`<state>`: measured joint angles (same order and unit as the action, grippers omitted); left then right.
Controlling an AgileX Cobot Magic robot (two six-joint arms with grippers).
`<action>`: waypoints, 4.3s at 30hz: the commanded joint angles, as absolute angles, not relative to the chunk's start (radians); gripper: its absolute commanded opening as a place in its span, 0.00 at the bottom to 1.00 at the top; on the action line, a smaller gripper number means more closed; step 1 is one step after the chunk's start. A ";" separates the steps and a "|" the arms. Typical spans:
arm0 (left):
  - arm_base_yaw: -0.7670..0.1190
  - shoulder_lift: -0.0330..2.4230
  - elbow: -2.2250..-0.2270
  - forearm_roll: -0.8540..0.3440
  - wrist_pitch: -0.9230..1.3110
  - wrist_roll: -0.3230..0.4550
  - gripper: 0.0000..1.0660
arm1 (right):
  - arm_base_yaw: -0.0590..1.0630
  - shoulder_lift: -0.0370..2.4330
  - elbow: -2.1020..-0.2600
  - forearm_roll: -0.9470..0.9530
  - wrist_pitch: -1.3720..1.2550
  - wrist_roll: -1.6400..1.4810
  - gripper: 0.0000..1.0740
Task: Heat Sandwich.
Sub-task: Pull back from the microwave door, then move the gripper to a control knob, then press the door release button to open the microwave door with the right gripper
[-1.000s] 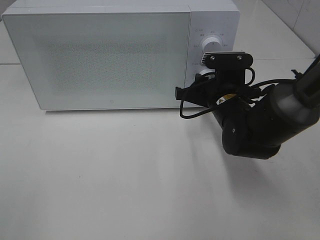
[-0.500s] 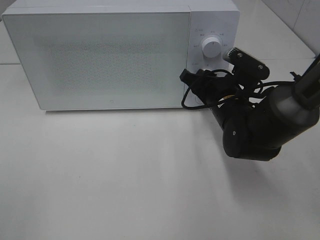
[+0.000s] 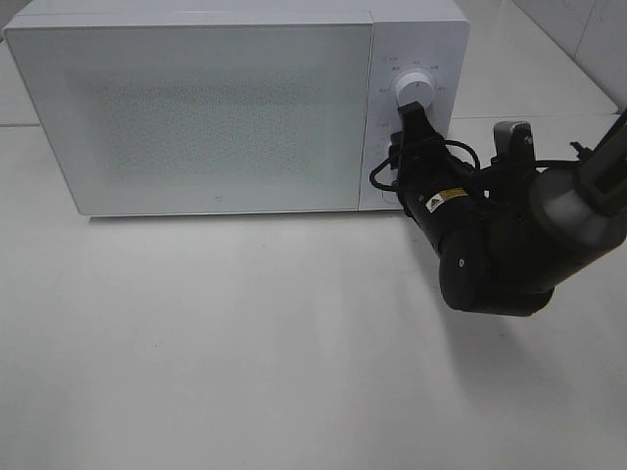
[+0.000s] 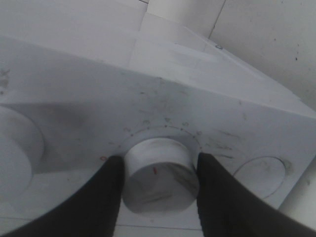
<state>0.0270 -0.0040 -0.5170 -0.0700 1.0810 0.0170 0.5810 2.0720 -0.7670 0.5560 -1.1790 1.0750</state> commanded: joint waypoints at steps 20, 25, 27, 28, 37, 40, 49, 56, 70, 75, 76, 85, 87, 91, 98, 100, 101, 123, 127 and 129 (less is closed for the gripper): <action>0.030 -0.030 -0.515 -0.069 1.070 0.009 0.94 | 0.581 2.063 -0.785 0.530 -1.342 1.564 0.13; 0.030 -0.030 -0.515 -0.069 1.070 0.009 0.94 | 0.581 2.063 -0.785 0.530 -1.342 1.556 0.14; 0.030 -0.030 -0.515 -0.069 1.070 0.009 0.94 | 0.581 2.063 -0.785 0.521 -1.342 1.547 0.15; 0.030 -0.030 -0.515 -0.069 1.070 0.009 0.94 | 0.581 2.063 -0.785 0.517 -1.342 1.544 0.15; 0.030 -0.030 -0.515 -0.069 1.070 0.009 0.94 | 0.581 2.063 -0.785 0.514 -1.343 1.534 0.20; 0.030 -0.030 -0.515 -0.069 1.070 0.009 0.94 | 0.581 2.063 -0.785 0.524 -1.343 1.509 0.27; 0.030 -0.030 -0.515 -0.069 1.070 0.009 0.94 | 0.581 2.063 -0.784 0.581 -1.345 1.454 0.62; 0.030 -0.030 -0.515 -0.069 1.070 0.009 0.94 | 0.581 2.063 -0.784 0.584 -1.338 1.428 0.74; 0.030 -0.030 -0.515 -0.069 1.070 0.009 0.94 | 0.584 1.980 -0.670 0.509 -1.254 1.337 0.71; 0.030 -0.030 -0.515 -0.069 1.070 0.009 0.94 | 0.584 1.905 -0.605 0.436 -1.097 1.215 0.71; 0.030 -0.030 -0.515 -0.069 1.070 0.009 0.94 | 0.584 1.890 -0.593 0.428 -1.067 1.181 0.71; 0.030 -0.030 -0.515 -0.069 1.070 0.009 0.94 | 0.580 1.699 -0.563 0.397 -0.617 0.661 0.71; 0.030 -0.030 -0.515 -0.069 1.070 0.009 0.94 | 0.575 1.676 -0.564 0.397 -0.578 0.609 0.71; 0.030 -0.030 -0.515 -0.069 1.070 0.009 0.94 | 0.537 1.597 -0.567 0.397 -0.389 0.391 0.71; 0.030 -0.030 -0.515 -0.069 1.070 0.009 0.94 | 0.435 1.488 -0.600 0.396 0.040 -0.017 0.71; 0.030 -0.030 -0.515 -0.069 1.070 0.009 0.94 | 0.422 1.478 -0.611 0.395 0.103 -0.058 0.71; 0.030 -0.030 -0.515 -0.069 1.070 0.009 0.94 | 0.403 1.457 -0.633 0.391 0.203 -0.121 0.71; 0.030 -0.030 -0.515 -0.069 1.070 0.009 0.94 | 0.395 0.833 -0.646 0.189 0.818 -0.130 0.71; 0.030 -0.030 -0.515 -0.069 1.070 0.009 0.94 | 0.395 0.700 -0.646 0.156 0.907 -0.114 0.71; 0.030 -0.030 -0.515 -0.069 1.070 0.009 0.94 | 0.395 0.662 -0.646 0.144 0.922 -0.102 0.71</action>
